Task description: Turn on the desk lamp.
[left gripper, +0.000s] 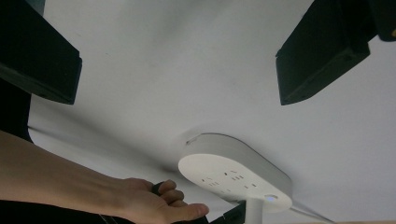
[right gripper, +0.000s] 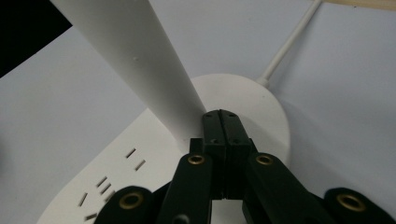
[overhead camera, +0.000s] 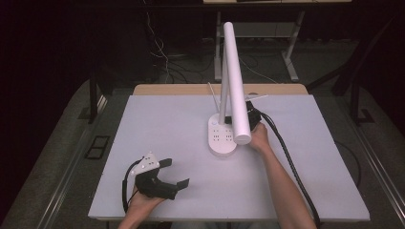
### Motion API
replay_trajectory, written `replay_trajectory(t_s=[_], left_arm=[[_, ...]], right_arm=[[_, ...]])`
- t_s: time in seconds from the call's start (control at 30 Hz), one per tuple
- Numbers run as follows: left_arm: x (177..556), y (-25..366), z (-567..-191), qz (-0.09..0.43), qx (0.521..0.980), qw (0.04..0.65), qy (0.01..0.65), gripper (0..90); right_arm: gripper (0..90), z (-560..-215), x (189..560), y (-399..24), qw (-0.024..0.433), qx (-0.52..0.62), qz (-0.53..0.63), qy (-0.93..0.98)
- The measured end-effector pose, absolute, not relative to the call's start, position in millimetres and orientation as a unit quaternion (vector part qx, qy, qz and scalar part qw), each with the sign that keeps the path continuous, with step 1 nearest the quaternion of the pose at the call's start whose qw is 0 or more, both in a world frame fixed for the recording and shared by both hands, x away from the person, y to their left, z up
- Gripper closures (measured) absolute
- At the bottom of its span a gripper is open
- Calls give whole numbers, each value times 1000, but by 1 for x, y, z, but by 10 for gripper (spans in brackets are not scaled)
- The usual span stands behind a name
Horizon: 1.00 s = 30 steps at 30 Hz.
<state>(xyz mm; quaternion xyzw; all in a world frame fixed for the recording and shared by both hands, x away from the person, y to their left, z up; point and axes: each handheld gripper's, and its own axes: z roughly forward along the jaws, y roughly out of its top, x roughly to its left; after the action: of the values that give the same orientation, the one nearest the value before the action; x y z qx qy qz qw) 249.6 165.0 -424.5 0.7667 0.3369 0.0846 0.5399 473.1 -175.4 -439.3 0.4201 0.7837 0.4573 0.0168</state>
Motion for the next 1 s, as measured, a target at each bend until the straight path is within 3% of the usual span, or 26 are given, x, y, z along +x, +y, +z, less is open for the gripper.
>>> replay_trajectory(t_s=[1.0], left_arm=[[250,166,-425,85,765,540,340,0]], right_arm=[[900,-432,468,-183,24,422,451,786]])
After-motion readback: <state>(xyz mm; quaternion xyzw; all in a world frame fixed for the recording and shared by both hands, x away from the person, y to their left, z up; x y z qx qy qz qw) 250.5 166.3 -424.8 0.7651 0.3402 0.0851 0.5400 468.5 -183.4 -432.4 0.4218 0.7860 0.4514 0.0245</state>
